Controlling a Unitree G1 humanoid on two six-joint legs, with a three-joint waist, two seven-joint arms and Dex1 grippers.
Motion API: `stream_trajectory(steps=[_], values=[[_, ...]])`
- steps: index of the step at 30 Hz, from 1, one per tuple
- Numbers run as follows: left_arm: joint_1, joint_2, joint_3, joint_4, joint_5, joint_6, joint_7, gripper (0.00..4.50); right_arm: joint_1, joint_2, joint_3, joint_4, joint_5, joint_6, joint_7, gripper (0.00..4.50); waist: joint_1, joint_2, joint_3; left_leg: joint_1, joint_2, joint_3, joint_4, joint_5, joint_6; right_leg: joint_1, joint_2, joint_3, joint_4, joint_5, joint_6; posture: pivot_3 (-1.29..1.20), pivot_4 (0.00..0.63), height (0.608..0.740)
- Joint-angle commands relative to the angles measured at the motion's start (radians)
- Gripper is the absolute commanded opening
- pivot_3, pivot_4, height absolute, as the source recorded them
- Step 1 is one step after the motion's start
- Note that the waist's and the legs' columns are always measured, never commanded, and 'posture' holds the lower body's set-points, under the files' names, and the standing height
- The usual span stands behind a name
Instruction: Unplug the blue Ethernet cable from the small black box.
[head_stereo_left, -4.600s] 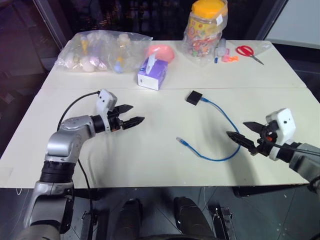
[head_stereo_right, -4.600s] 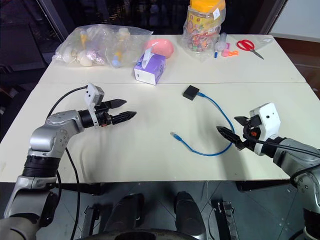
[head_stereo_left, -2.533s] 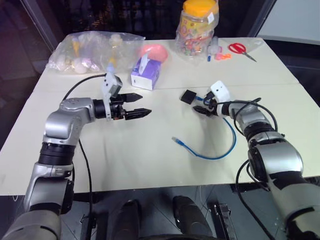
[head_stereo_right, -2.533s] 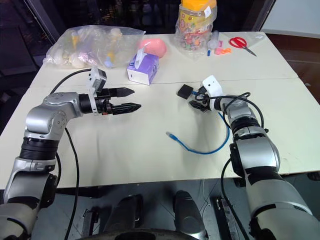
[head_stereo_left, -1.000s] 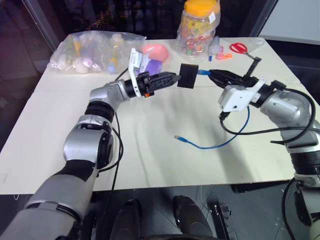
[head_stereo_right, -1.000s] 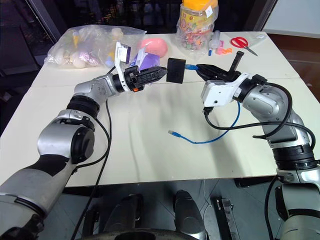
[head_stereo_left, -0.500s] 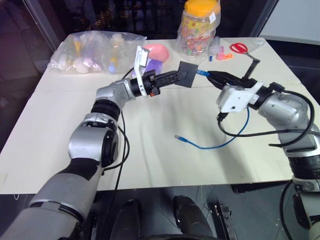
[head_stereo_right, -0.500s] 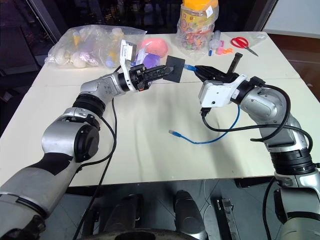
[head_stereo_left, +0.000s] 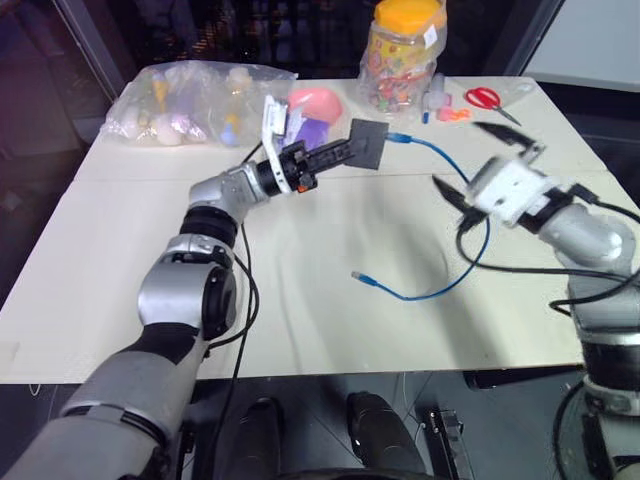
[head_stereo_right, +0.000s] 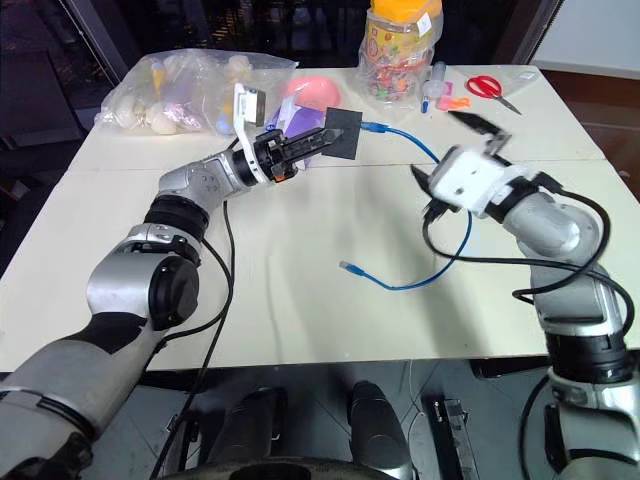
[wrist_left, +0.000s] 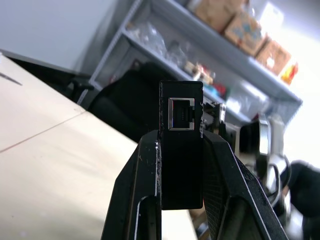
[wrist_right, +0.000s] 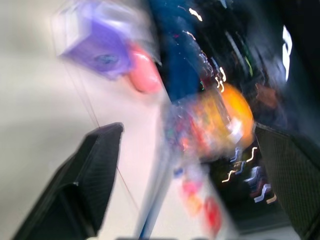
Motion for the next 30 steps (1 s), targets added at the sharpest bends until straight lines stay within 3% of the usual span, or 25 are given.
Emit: stream_trajectory(steps=[1, 3, 6, 13, 30], values=[[-0.005, -0.002, 0.057, -0.080, -0.083, 0.094, 0.016, 0.47, 0.034, 0.132, -0.084, -0.202, 0.807, 0.216, -0.316, 4.03, 0.004, 0.000, 0.000, 0.000, 0.000, -0.001, 0.000, 0.000, 0.000, 0.000, 0.000, -0.001, 0.001, -0.001, -0.001, 0.00, 0.150, 0.739], [0.005, -0.005, 0.069, -0.105, -0.109, 0.142, 0.024, 0.47, 0.053, 0.192, -0.062, -0.240, 0.997, 0.203, -0.409, 4.03, 0.006, 0.000, 0.000, 0.000, 0.001, -0.002, 0.000, 0.000, 0.000, 0.000, 0.000, -0.002, 0.001, -0.001, -0.002, 0.00, 0.150, 0.739], [0.023, -0.011, 0.071, -0.149, -0.133, 0.191, 0.032, 0.47, 0.077, 0.239, -0.005, -0.261, 1.067, 0.189, -0.484, 4.03, 0.006, 0.000, 0.000, 0.000, 0.000, -0.001, 0.001, 0.000, 0.000, 0.001, 0.000, -0.002, 0.001, -0.001, -0.001, 0.00, 0.150, 0.739], [0.093, -0.026, 0.038, -0.300, -0.183, 0.321, 0.031, 0.47, 0.060, 0.309, 0.101, -0.181, 0.937, 0.131, -0.456, 4.03, 0.006, 0.000, 0.000, 0.000, 0.000, -0.001, 0.001, 0.000, 0.000, 0.001, 0.000, -0.002, 0.000, -0.001, -0.001, 0.00, 0.150, 0.739], [0.186, -0.048, 0.013, -0.470, -0.267, 0.424, 0.096, 0.47, 0.019, 0.295, 0.106, -0.082, 0.857, 0.108, -0.350, 4.03, 0.006, 0.000, 0.000, 0.000, 0.000, -0.001, 0.001, 0.000, 0.000, 0.001, 0.000, -0.002, 0.000, -0.001, -0.001, 0.00, 0.150, 0.739]])
